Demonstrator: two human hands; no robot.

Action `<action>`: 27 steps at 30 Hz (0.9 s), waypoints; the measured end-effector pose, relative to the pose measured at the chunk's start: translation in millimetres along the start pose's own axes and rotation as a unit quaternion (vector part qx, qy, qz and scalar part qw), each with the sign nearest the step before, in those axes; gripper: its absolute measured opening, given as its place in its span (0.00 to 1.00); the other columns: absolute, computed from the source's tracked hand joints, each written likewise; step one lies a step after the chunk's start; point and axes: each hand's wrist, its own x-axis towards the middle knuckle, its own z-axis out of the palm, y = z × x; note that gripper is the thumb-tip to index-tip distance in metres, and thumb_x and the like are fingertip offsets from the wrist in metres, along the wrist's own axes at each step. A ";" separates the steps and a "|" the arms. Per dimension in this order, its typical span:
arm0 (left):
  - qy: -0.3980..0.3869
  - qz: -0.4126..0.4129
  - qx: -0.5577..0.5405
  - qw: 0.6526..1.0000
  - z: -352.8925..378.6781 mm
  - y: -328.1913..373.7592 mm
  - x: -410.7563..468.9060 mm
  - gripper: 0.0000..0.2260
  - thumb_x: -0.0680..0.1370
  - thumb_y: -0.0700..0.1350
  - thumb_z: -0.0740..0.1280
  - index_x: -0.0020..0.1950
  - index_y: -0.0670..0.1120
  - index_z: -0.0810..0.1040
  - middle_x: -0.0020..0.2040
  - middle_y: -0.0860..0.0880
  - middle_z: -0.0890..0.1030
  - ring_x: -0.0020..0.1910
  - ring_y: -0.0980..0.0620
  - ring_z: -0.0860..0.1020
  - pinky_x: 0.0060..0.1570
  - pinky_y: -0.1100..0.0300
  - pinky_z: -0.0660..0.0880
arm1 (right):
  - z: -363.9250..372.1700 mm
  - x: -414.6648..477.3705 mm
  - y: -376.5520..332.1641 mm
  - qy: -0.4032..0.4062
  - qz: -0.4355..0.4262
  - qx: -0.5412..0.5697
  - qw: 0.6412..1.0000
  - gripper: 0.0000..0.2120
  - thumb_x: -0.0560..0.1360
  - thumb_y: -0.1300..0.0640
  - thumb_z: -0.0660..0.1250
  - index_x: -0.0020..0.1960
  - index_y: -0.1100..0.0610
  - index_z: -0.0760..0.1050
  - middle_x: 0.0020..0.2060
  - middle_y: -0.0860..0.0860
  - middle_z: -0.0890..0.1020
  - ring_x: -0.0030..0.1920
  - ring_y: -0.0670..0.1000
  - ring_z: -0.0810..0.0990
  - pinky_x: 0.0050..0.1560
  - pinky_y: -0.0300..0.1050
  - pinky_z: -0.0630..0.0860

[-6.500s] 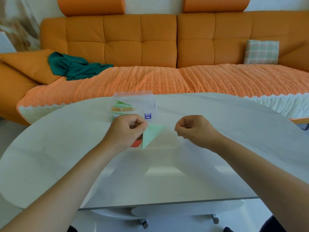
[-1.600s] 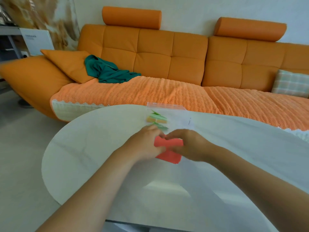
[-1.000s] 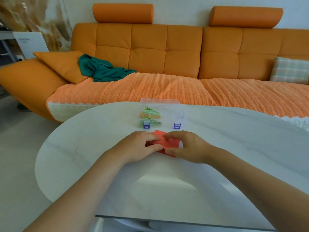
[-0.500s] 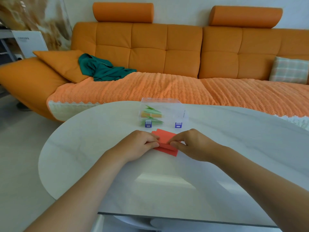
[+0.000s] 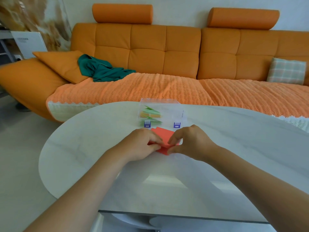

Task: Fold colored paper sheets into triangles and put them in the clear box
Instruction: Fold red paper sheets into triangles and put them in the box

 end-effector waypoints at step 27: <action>0.159 0.161 -0.130 0.965 70.3 75.7 16.7 0.07 0.70 0.38 0.72 0.41 0.50 0.84 0.44 0.57 0.85 0.48 0.57 0.82 0.55 0.60 0.76 | -53.6 -60.4 68.9 -0.067 0.304 0.356 0.881 0.07 0.79 0.56 0.68 0.55 0.55 0.81 0.41 0.53 0.83 0.33 0.51 0.78 0.31 0.43 0.76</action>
